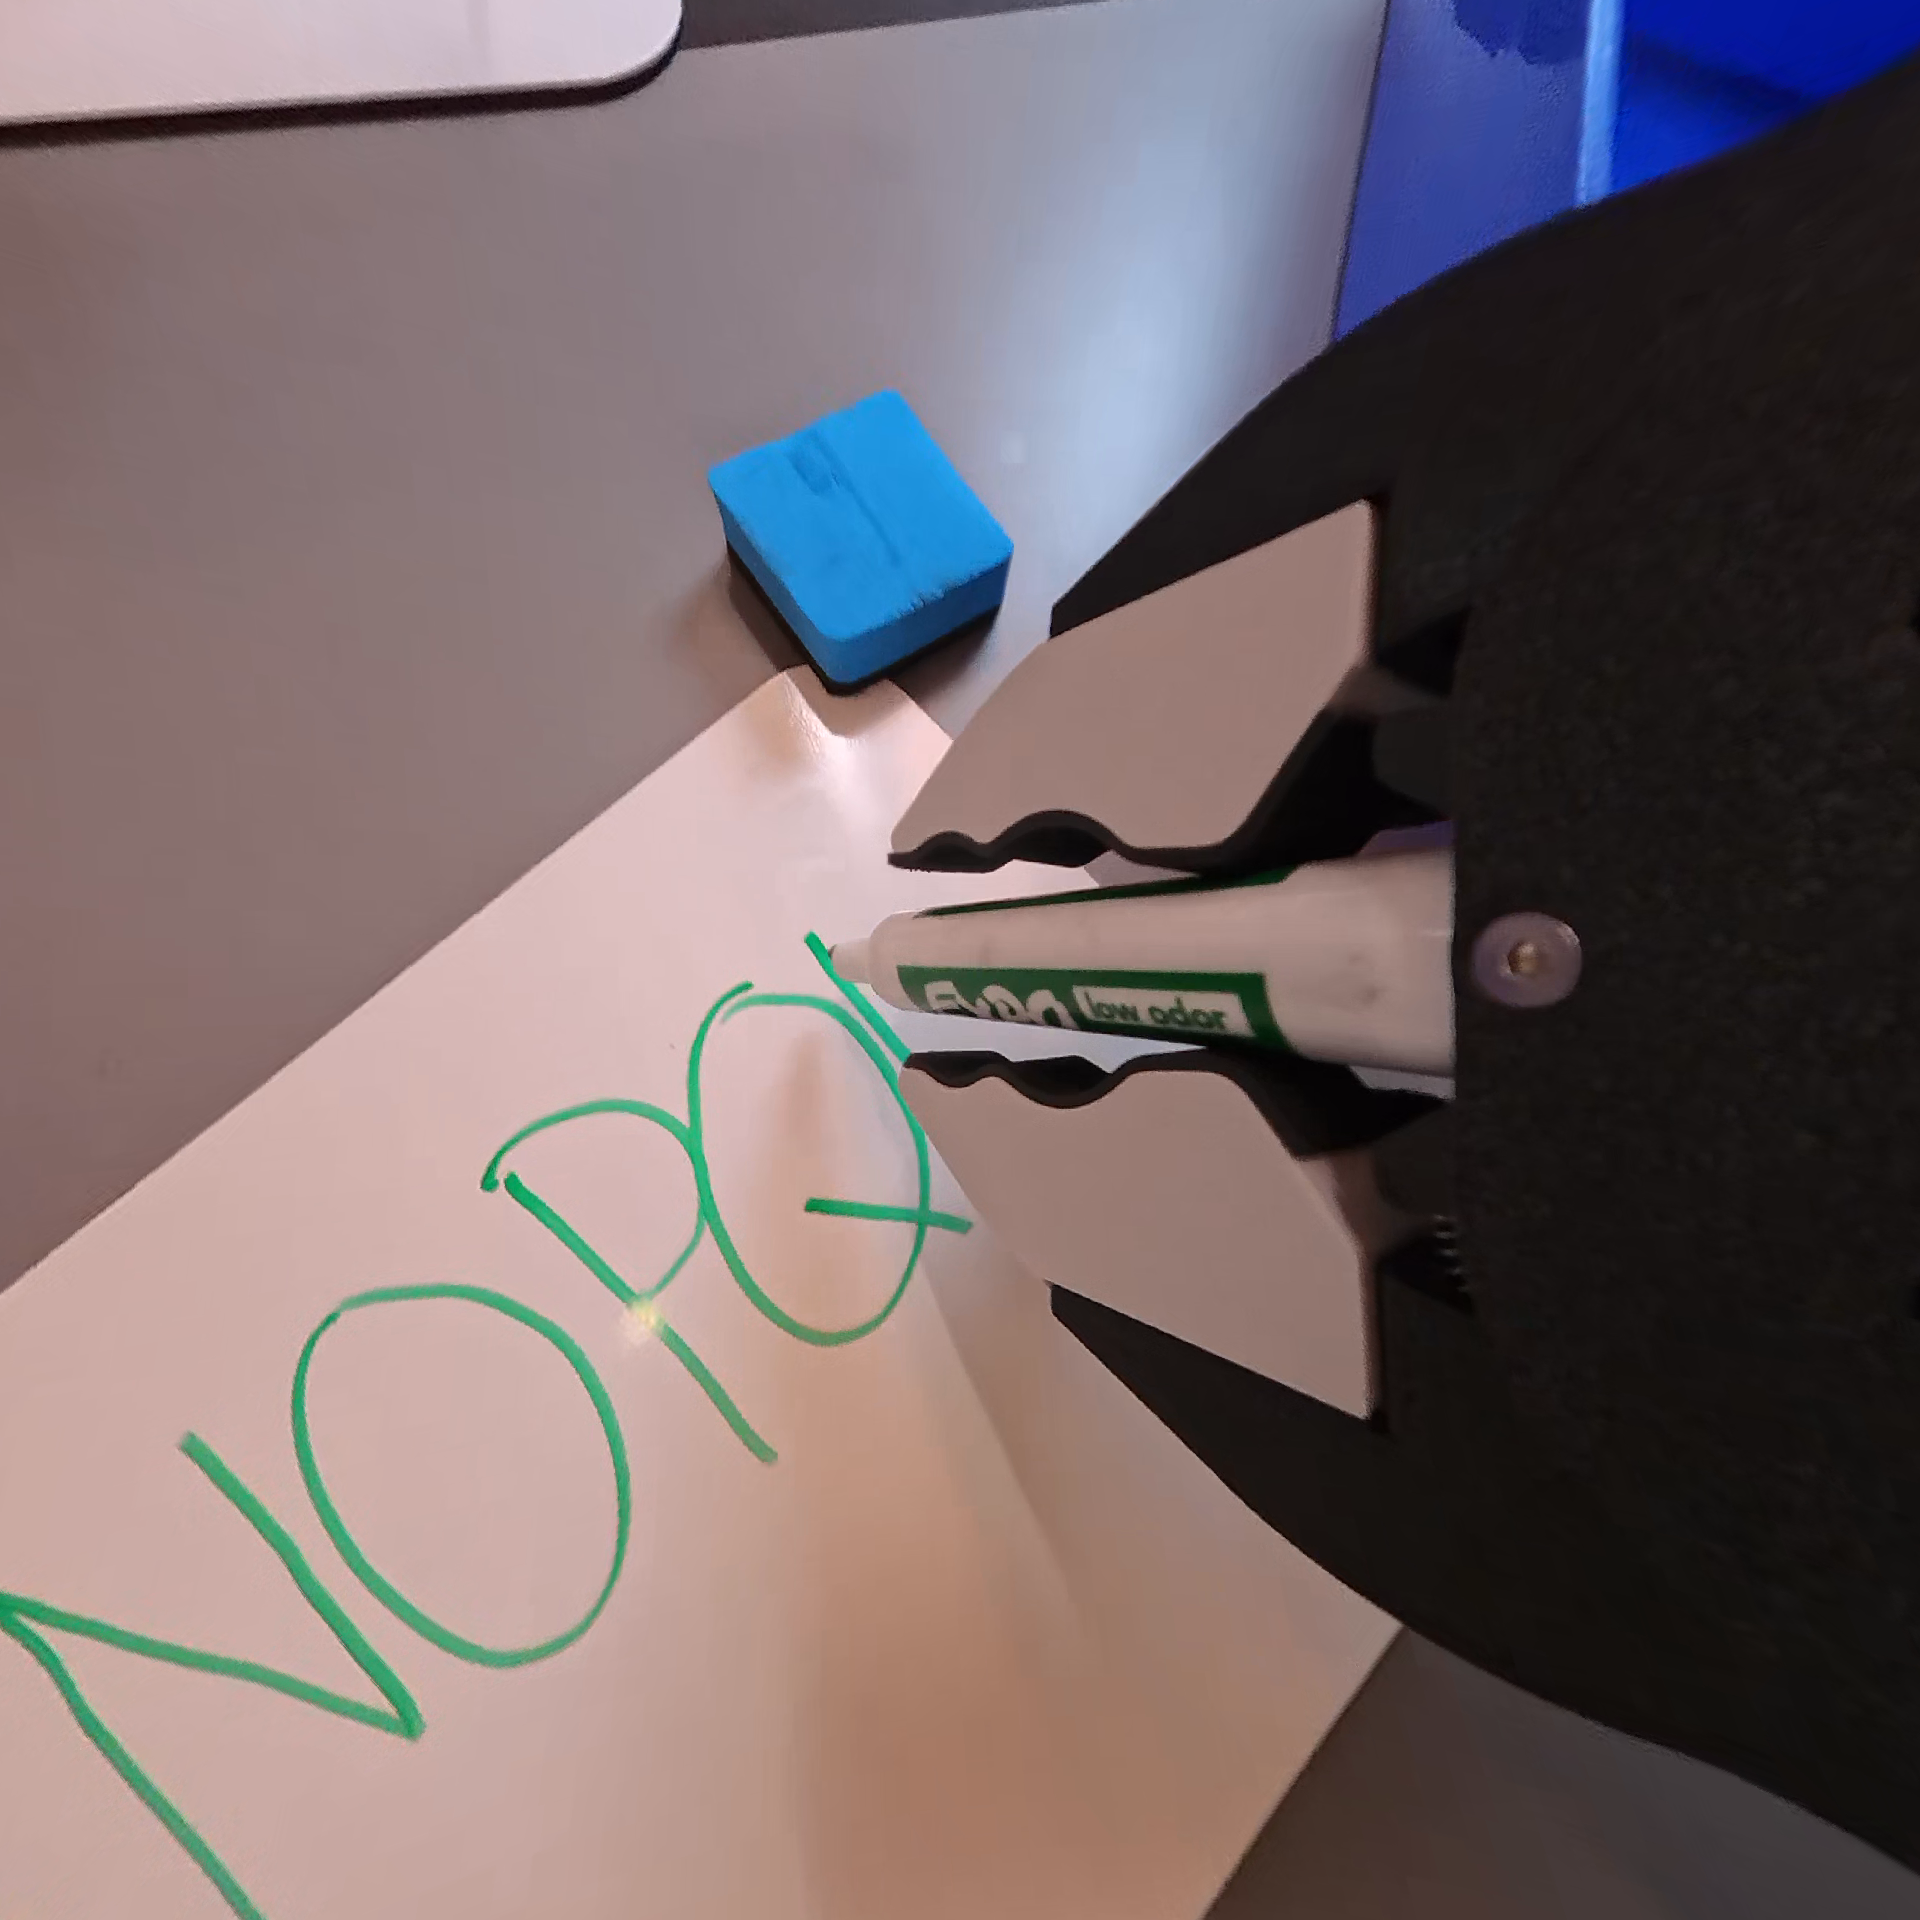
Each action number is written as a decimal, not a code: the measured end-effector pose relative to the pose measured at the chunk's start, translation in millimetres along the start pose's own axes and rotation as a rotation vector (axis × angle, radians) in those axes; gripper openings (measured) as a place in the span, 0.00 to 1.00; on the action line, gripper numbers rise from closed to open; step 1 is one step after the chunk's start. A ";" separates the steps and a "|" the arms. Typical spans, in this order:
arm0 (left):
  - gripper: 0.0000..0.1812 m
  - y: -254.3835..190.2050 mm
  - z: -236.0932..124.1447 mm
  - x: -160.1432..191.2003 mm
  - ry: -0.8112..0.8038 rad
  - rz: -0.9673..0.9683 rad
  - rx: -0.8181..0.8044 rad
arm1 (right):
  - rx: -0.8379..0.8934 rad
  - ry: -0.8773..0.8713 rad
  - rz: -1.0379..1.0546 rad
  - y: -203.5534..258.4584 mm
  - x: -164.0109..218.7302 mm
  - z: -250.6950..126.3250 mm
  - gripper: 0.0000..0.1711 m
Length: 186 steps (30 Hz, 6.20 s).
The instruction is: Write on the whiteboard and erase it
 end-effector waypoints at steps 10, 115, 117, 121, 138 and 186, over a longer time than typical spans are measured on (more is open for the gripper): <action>0.11 -0.6 -0.9 0.0 -0.003 -0.007 0.008 | -0.023 -0.005 0.013 -8.2 -0.4 11.9 0.20; 0.11 -53.0 14.7 -37.2 -0.228 0.134 0.182 | 0.002 -0.811 0.070 81.5 -42.4 -61.8 0.20; 0.11 -64.6 19.0 -45.1 -0.255 0.187 0.164 | -0.072 -0.898 0.059 97.1 -62.4 -55.3 0.20; 0.11 -82.4 20.8 -54.6 -0.282 0.313 0.120 | -0.231 -1.032 0.101 116.0 -90.7 -45.4 0.20; 0.11 -101.9 33.7 -39.8 -0.154 0.614 0.022 | -0.612 -1.052 0.300 138.3 -115.7 -13.6 0.19; 0.04 -47.3 8.0 -50.5 -0.242 0.317 -0.208 | 0.630 -0.165 0.846 -137.2 134.8 -162.2 0.11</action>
Point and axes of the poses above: each gripper's, where its closed fingertips meet, z out along the fingers, x out of its underside, y = z × x across the jaws, the point moved 7 cm from there along -z, back along the fingers, and after that the axes turned 7 degrees about -z, right-handed, at the moved point
